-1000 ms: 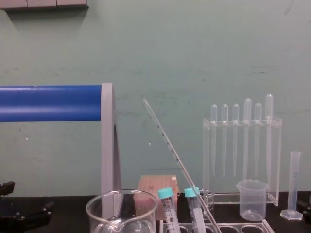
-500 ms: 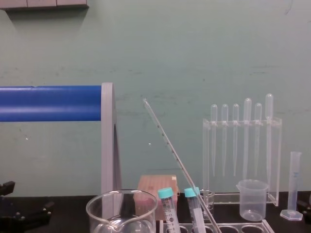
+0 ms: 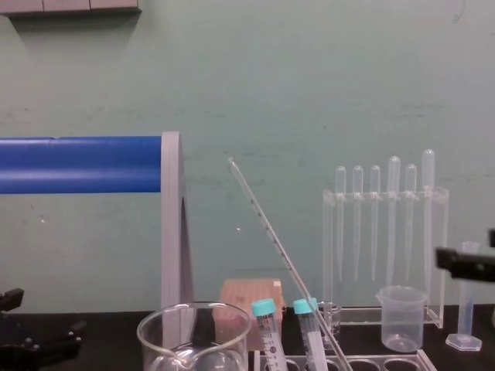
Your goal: Hold the thermometer with one hand and immerse one end into the beaker, then reinsert it into the test tube rack.
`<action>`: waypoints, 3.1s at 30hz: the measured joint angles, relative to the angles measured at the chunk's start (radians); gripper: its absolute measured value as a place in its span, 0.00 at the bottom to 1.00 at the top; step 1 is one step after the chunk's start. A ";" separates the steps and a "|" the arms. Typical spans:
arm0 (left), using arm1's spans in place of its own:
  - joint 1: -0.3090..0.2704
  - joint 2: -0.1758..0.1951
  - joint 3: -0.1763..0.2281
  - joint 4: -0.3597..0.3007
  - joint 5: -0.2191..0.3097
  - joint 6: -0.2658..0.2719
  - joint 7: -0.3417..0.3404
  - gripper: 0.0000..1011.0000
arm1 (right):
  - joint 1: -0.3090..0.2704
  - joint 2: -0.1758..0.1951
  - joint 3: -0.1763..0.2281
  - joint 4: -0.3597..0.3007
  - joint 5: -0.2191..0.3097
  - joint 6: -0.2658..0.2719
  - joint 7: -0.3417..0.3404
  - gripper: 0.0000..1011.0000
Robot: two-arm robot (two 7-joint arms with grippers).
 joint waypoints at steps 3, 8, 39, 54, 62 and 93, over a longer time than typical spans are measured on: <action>0.000 0.000 0.000 0.000 0.000 0.000 0.000 1.00 | 0.021 0.000 0.008 -0.034 0.072 0.067 0.082 0.99; 0.000 0.000 0.000 0.000 0.000 0.000 0.000 1.00 | 0.079 -0.001 -0.015 -0.049 0.126 0.143 0.212 0.99; 0.000 0.000 0.000 0.000 0.000 0.000 0.000 1.00 | 0.383 -0.124 -0.275 0.160 0.036 0.175 0.415 0.99; 0.000 0.000 0.000 0.000 0.000 0.000 0.000 1.00 | 0.396 -0.160 -0.285 0.201 0.021 0.166 0.415 0.99; 0.000 0.000 0.000 0.000 0.000 0.000 0.000 1.00 | 0.404 -0.184 -0.281 0.222 0.015 0.159 0.406 0.99; 0.000 0.000 0.000 0.000 0.000 0.000 0.000 1.00 | 0.404 -0.186 -0.284 0.225 0.012 0.164 0.410 0.59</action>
